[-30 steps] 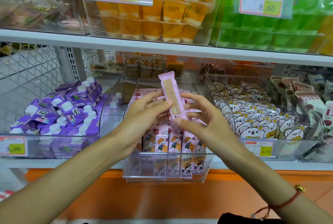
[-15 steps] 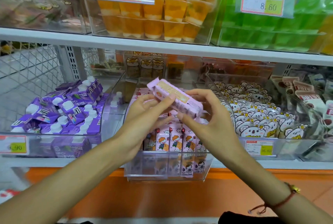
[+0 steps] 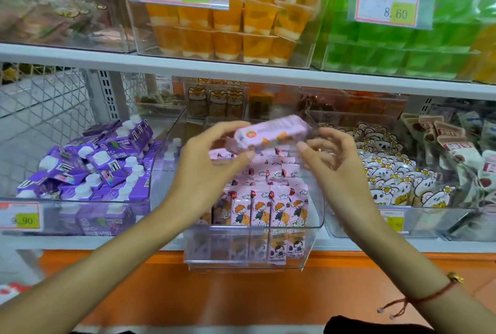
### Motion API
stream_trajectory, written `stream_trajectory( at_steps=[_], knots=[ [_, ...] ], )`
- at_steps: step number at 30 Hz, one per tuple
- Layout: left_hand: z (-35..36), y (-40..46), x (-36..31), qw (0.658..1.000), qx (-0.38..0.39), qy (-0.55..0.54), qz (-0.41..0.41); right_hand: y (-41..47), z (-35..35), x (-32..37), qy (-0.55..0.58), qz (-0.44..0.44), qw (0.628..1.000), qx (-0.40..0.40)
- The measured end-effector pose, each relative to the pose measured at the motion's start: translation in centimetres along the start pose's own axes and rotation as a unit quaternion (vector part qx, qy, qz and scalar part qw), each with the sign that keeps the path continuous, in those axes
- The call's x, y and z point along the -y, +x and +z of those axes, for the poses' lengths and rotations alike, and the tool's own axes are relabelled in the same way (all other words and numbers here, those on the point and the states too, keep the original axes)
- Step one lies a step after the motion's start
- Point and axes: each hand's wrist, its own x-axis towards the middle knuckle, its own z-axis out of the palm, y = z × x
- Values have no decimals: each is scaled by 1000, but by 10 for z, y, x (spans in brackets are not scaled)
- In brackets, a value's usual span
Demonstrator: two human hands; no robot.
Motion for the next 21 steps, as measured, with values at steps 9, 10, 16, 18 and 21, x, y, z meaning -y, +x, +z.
stream_trajectory(
  at_steps=[9,10,16,18,21],
  knots=[
    [19,41,21,993,0,120,-11,-31,-3,-9,-494,-239,798,249],
    [26,44,24,990,9,140,-10,-32,-4,-9,-512,-241,783,260],
    [40,58,33,965,107,240,-19,-32,-6,-9,-522,-236,772,276],
    [34,66,26,954,154,259,-10,-30,-6,-10,-520,-236,774,274],
    [25,87,13,929,246,275,-7,-28,-6,-11,-523,-238,770,277]
  ],
)
